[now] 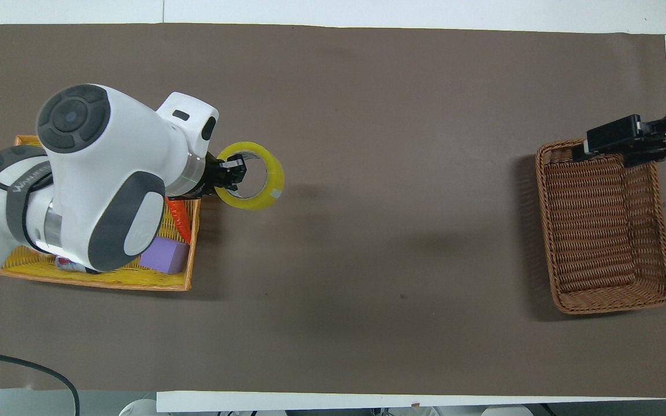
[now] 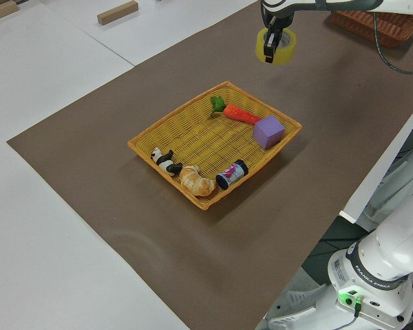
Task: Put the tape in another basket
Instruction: 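Carry the tape with the left gripper while the right gripper reaches toward it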
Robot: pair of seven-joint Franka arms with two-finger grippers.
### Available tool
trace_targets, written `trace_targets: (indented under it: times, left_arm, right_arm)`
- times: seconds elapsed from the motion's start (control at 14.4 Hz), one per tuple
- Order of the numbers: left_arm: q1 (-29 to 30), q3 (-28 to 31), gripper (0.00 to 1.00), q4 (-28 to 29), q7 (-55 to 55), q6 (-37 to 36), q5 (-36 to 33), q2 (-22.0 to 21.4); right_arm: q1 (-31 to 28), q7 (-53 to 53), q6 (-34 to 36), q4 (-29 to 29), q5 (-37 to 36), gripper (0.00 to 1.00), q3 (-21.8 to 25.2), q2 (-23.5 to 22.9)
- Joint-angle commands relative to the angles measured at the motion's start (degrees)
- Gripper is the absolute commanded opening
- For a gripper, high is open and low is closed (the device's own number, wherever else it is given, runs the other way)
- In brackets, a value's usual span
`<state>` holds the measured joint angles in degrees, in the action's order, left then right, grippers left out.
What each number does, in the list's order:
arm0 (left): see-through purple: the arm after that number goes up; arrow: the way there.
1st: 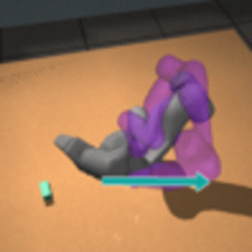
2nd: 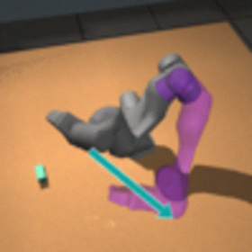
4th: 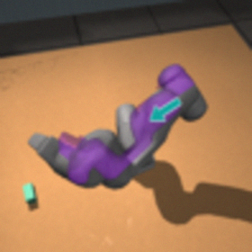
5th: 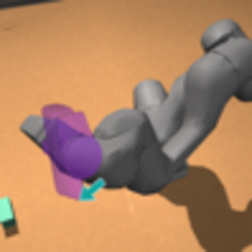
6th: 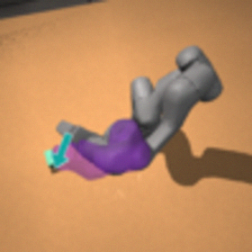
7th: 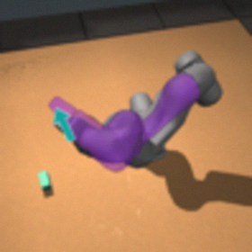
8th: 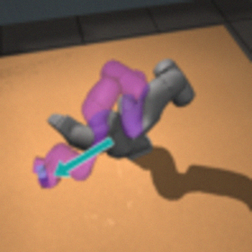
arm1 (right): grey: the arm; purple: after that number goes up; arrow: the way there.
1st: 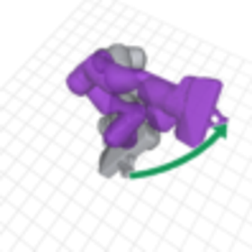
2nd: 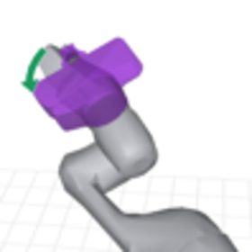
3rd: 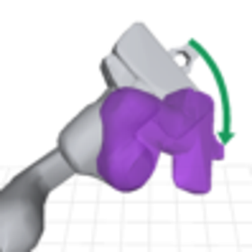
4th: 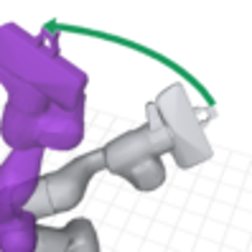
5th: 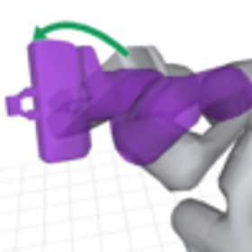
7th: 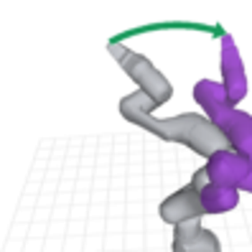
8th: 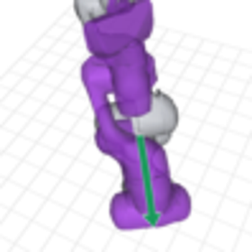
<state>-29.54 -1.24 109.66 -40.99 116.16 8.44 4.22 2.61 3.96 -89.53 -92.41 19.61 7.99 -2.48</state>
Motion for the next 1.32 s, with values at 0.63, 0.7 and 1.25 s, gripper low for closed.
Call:
trace_targets:
  times: [0.63, 0.7, 1.25]
  left_arm:
    - [-6.1, 1.0, 0.0, -0.8, -2.1, 3.5, 3.1, -0.2]
    - [-5.8, 1.0, 0.0, -0.5, -2.0, 3.3, 3.1, -0.2]
    - [-5.5, 1.1, 0.0, -0.3, -2.0, 3.2, 3.1, -0.3]
  right_arm:
    - [14.5, 14.5, -25.4, -20.5, 50.3, 1.0, -0.3, -2.7]
    - [16.3, 16.0, -27.5, -20.5, 52.6, 1.0, -0.3, -4.0]
    - [24.7, 29.8, -32.2, -22.0, 66.2, 1.0, -0.3, -9.6]
